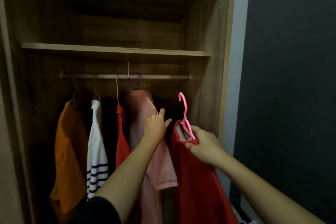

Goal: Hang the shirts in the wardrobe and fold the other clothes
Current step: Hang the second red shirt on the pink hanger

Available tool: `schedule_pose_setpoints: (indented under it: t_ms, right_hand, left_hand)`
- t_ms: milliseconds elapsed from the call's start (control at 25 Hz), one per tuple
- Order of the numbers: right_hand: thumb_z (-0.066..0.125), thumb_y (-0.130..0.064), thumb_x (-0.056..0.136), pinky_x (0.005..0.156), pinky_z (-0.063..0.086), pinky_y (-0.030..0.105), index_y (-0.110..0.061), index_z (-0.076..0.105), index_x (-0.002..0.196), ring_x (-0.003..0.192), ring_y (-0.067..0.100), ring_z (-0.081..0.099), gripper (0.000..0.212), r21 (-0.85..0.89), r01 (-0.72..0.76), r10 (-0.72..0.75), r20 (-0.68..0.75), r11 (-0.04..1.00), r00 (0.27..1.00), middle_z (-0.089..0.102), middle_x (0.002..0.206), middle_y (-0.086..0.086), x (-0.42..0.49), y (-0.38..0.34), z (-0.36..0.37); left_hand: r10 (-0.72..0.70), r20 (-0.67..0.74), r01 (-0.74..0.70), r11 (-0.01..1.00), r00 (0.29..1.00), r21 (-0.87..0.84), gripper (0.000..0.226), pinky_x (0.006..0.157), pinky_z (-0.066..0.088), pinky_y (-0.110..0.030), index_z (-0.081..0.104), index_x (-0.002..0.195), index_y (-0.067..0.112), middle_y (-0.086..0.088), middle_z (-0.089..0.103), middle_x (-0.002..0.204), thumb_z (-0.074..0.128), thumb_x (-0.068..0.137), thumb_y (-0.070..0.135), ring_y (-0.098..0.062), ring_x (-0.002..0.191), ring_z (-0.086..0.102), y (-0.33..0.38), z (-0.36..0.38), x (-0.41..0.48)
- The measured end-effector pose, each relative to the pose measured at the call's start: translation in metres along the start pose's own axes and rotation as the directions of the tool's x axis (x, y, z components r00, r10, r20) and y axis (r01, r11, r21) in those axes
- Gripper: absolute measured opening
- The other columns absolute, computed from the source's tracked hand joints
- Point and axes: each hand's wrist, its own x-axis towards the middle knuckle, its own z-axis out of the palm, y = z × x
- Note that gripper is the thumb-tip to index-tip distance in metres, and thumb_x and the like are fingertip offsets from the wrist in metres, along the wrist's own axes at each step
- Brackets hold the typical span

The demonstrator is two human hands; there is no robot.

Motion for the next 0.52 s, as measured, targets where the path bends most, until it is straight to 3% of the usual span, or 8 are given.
schedule_pose_setpoints:
  t_ms: [80,200,240,320,400,520]
  right_hand:
    - [0.053,-0.024,0.088,0.085,0.051,0.043,-0.03,0.044,0.128,0.099,0.028,0.062,0.042,-0.218,0.029,-0.047,-0.075,0.976,0.996,0.065,0.109,0.005,0.014,0.009,0.004]
    - [0.05,-0.021,0.09,0.076,0.054,0.045,-0.023,0.043,0.129,0.092,0.028,0.063,0.039,-0.416,0.024,-0.101,-0.164,0.909,0.981,0.065,0.1,0.006,0.042,0.011,0.012]
    - [0.05,-0.019,0.091,0.075,0.054,0.044,-0.021,0.038,0.134,0.092,0.028,0.063,0.045,-0.468,0.023,-0.114,-0.167,0.883,0.979,0.064,0.102,0.006,0.051,0.008,0.014]
    - [0.051,-0.015,0.09,0.077,0.053,0.04,-0.015,0.029,0.141,0.099,0.029,0.062,0.055,-0.56,0.026,-0.136,-0.156,0.828,0.978,0.062,0.11,0.009,0.078,0.0,0.016]
    - [0.052,-0.013,0.089,0.079,0.049,0.04,-0.01,0.029,0.141,0.107,0.033,0.059,0.057,-0.643,0.013,-0.143,-0.15,0.766,0.978,0.059,0.119,0.012,0.113,-0.011,0.014]
    - [0.044,-0.005,0.092,0.081,0.048,0.041,-0.004,0.034,0.138,0.11,0.034,0.058,0.047,-0.718,0.011,-0.183,-0.162,0.696,0.969,0.058,0.122,0.013,0.17,-0.022,0.01]
  left_hand:
    - [-0.051,-0.022,0.05,0.998,0.998,-0.039,0.06,0.083,0.046,-0.043,0.025,0.143,0.009,-0.021,0.057,0.118,0.051,0.093,0.029,-0.041,0.104,0.059,-0.015,0.016,0.011]
    - [-0.187,-0.187,0.165,0.978,0.964,-0.13,0.066,0.075,0.051,-0.045,0.015,0.148,0.005,-0.023,0.068,0.095,0.048,0.091,0.012,-0.04,0.085,0.067,-0.046,0.031,0.014]
    - [-0.21,-0.207,0.18,0.971,0.955,-0.155,0.065,0.073,0.051,-0.045,0.019,0.148,0.005,-0.023,0.068,0.089,0.049,0.09,0.009,-0.039,0.081,0.067,-0.05,0.034,0.011]
    - [-0.175,-0.119,0.159,0.978,0.977,-0.133,0.054,0.076,0.049,-0.042,0.033,0.143,0.005,-0.02,0.069,0.092,0.046,0.091,0.011,-0.037,0.085,0.067,-0.053,0.034,0.009]
    - [-0.134,-0.063,0.124,0.982,0.989,-0.146,0.037,0.075,0.048,-0.04,0.048,0.128,0.003,-0.019,0.069,0.093,0.046,0.092,0.011,-0.036,0.087,0.066,-0.049,0.033,0.01]
    - [-0.059,-0.144,0.039,0.99,0.988,-0.138,0.026,0.039,0.041,-0.031,0.067,0.092,0.001,-0.014,0.062,0.05,0.075,0.066,0.001,-0.027,0.044,0.062,-0.049,0.034,0.011]
